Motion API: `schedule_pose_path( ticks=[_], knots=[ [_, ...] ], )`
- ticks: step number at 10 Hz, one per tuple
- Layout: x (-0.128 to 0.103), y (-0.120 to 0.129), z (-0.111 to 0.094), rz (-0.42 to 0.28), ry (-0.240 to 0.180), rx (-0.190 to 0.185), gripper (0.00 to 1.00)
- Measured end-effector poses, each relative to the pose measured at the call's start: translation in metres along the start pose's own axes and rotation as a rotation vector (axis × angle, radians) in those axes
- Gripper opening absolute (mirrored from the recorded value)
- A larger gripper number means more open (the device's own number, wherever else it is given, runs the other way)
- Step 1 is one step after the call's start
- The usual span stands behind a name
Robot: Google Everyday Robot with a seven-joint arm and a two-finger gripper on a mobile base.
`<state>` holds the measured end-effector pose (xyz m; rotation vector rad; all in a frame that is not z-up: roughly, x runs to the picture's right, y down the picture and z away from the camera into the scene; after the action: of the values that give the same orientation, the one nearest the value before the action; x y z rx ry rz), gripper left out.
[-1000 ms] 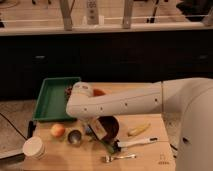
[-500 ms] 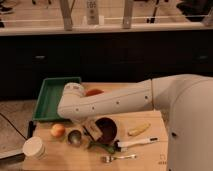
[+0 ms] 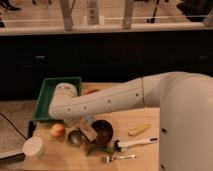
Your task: Place eraser in metal cup
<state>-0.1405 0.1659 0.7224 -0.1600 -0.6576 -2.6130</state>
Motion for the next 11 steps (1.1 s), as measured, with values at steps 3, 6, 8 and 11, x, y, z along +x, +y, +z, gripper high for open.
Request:
schedule_pose_path(
  ticks=[3,6,8,11],
  knots=[
    [0.002,-0.01,-0.001,-0.033,-0.006,0.025,0.0],
    [0.003,-0.016,-0.002,-0.064,-0.01,0.044,0.0],
    [0.002,-0.021,-0.002,-0.081,-0.013,0.058,0.0],
    [0.0,-0.023,-0.002,-0.104,-0.014,0.068,0.0]
  ],
)
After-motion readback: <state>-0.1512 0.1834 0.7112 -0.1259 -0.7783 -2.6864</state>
